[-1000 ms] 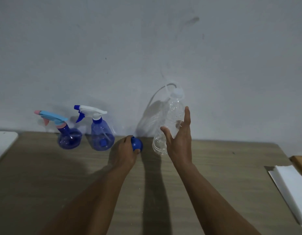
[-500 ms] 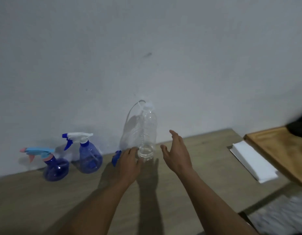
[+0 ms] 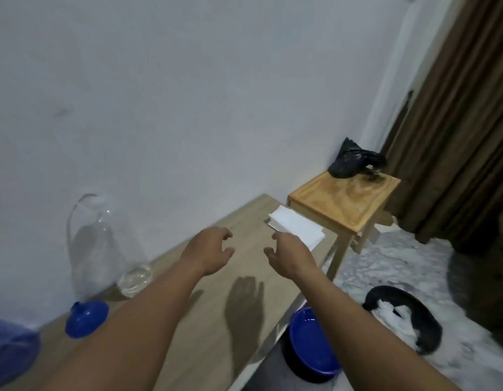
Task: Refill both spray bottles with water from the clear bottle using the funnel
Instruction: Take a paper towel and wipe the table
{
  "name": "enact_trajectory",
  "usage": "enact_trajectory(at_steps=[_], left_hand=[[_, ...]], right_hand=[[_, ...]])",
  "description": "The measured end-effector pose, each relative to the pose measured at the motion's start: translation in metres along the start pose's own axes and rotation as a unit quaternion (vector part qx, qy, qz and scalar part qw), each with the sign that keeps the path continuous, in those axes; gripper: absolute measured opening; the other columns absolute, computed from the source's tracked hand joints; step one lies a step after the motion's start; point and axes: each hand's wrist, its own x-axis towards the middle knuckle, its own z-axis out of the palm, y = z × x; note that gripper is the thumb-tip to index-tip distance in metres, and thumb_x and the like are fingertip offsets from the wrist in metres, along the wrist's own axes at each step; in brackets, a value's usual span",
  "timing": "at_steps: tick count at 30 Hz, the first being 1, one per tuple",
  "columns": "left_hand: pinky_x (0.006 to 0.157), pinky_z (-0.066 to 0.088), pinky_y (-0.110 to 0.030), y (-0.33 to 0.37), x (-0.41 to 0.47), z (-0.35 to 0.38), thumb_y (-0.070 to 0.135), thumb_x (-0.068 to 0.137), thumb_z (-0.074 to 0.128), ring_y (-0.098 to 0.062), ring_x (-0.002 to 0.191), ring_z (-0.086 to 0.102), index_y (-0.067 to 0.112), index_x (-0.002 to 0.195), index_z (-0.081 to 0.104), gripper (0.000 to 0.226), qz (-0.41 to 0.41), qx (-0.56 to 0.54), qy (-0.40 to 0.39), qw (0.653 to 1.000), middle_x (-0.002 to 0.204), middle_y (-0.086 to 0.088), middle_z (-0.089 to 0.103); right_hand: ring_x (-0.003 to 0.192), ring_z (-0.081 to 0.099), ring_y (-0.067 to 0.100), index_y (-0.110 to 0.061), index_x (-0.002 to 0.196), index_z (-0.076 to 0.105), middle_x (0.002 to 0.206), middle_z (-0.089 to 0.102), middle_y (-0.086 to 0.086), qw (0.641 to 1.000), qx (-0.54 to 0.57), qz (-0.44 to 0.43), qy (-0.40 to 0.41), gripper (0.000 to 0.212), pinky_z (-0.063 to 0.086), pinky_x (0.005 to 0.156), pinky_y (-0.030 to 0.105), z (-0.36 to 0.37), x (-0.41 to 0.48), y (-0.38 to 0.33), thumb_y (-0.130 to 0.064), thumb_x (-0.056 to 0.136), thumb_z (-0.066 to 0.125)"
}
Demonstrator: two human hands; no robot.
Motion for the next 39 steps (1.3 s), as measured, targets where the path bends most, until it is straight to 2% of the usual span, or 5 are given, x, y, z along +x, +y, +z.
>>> enact_trajectory(at_steps=[12,21,24,32,39], left_hand=[[0.1,0.046,-0.037,0.05,0.168,0.104,0.039,0.092,0.06,-0.022,0.125,0.053,0.025,0.134,0.056,0.044,0.045,0.041,-0.065,0.996,0.132,0.001,0.06],[0.092,0.048,-0.038,0.063,0.264,0.158,0.037,0.097,0.057,-0.022,0.122,0.049,0.027,0.131,0.059,0.035,0.056,0.05,-0.044,0.996,0.126,0.001,0.06],[0.096,0.046,-0.038,0.067,0.281,0.169,0.04,0.092,0.064,-0.024,0.124,0.047,0.027,0.133,0.058,0.043,0.056,0.066,-0.057,0.995,0.133,0.0,0.058],[0.101,0.043,-0.042,0.072,0.29,0.191,0.039,0.087,0.069,-0.028,0.13,0.042,0.027,0.143,0.05,0.06,0.056,0.099,-0.081,0.99,0.147,0.001,0.049],[0.101,0.042,-0.042,0.077,0.296,0.192,0.033,0.081,0.074,-0.028,0.131,0.041,0.03,0.147,0.043,0.074,0.033,0.079,-0.097,0.992,0.149,0.002,0.045]], right_hand=[[0.121,0.056,0.033,-0.008,0.127,0.057,0.131,0.06,0.012,0.998,0.009,0.058,-0.028,0.034,0.047,0.097,0.042,0.016,0.114,0.133,-0.03,0.102,0.049],[0.119,0.057,0.03,-0.01,0.126,0.062,0.132,0.061,0.01,0.998,-0.01,0.056,0.017,0.028,0.05,0.092,0.04,0.037,0.19,0.179,-0.019,0.102,0.051],[0.121,0.053,0.028,-0.01,0.125,0.06,0.128,0.06,0.008,0.998,-0.023,0.062,0.026,0.027,0.049,0.089,0.038,0.041,0.203,0.184,-0.017,0.1,0.054],[0.128,0.046,0.033,-0.009,0.141,0.047,0.14,0.056,0.01,0.994,-0.037,0.097,0.024,0.046,0.043,0.103,0.045,0.054,0.213,0.189,-0.02,0.098,0.055],[0.116,0.05,0.03,-0.014,0.122,0.059,0.124,0.062,0.008,0.991,-0.033,0.121,0.039,0.027,0.042,0.098,0.047,0.057,0.216,0.198,-0.014,0.095,0.055]])
